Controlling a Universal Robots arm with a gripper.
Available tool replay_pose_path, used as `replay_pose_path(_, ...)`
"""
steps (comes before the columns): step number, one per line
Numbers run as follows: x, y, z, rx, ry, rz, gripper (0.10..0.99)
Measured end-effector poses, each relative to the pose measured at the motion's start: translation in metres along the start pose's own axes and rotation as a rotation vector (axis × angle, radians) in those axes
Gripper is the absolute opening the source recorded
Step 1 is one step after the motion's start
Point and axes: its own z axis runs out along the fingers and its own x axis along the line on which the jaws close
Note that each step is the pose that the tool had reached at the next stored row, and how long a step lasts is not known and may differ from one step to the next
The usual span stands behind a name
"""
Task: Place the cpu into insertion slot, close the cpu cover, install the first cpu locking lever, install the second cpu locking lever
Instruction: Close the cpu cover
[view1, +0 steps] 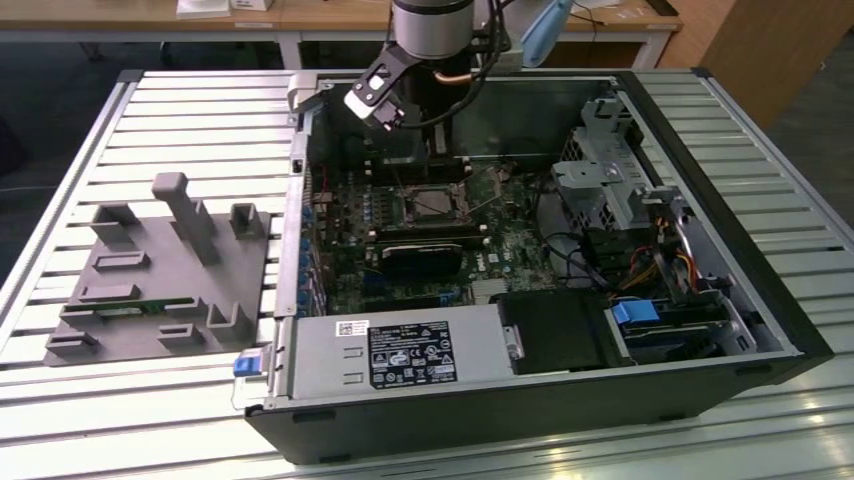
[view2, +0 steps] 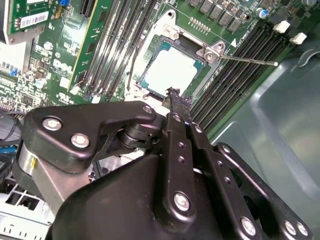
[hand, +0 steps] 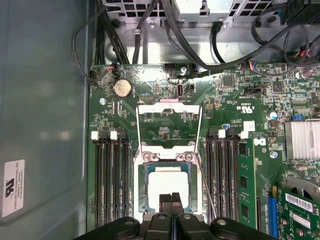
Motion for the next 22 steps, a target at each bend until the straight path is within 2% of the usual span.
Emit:
replay_pose_path(7,0.0003,0.0012,-0.0129,0.0,-0.0014,0.0,0.106)
replay_pose_path(14,0.0003,0.0029,-0.0134,0.0,-0.0017,0.0,0.106)
replay_pose_path(22,0.0007,0.0148,-0.0123,0.0,-0.0015,0.0,0.106)
